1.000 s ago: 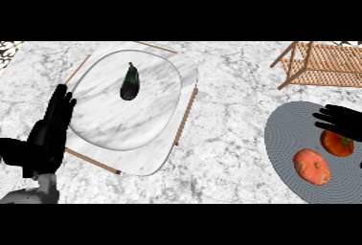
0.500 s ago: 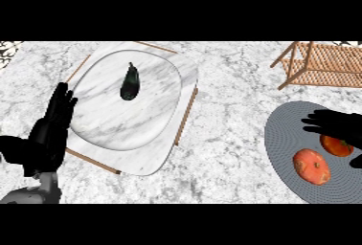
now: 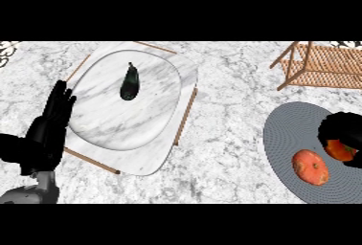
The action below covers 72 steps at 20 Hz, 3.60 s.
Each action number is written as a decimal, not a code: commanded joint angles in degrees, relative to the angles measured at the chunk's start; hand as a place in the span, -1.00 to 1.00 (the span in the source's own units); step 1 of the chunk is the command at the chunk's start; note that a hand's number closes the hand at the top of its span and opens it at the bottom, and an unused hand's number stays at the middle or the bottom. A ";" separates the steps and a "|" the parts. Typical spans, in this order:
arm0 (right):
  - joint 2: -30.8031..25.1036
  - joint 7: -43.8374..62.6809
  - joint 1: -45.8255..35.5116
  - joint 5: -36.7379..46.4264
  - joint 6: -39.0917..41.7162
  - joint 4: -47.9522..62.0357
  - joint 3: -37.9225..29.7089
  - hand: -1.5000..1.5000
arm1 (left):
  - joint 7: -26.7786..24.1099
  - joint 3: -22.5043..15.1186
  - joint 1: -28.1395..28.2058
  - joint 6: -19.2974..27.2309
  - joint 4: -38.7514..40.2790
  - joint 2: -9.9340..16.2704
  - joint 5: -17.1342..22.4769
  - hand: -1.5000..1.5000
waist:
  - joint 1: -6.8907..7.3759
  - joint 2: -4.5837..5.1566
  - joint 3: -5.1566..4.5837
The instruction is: Pick the tomato from the placemat and place it in the tiered shelf
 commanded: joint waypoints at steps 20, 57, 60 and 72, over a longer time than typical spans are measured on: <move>9.66 48.14 -1.26 -32.71 33.76 -11.27 -28.14 1.00 | -0.55 2.88 3.27 0.43 -0.15 0.79 -0.48 0.00 | -3.14 -1.12 0.33; -1.46 51.54 -26.87 -32.90 10.90 20.23 -36.28 1.00 | 0.21 3.13 0.35 -4.56 -0.78 -2.64 -1.82 0.00 | 1.42 0.74 0.72; -3.72 46.04 -27.34 -33.55 11.15 26.02 -37.74 1.00 | -2.56 3.66 2.07 -4.68 0.53 -2.93 -2.31 0.00 | 1.48 0.81 0.74; -4.99 48.06 -34.89 -34.00 12.98 37.52 -39.10 -1.00 | -1.73 2.58 -1.53 -5.13 1.33 -3.71 -2.87 0.00 | 2.57 1.40 0.83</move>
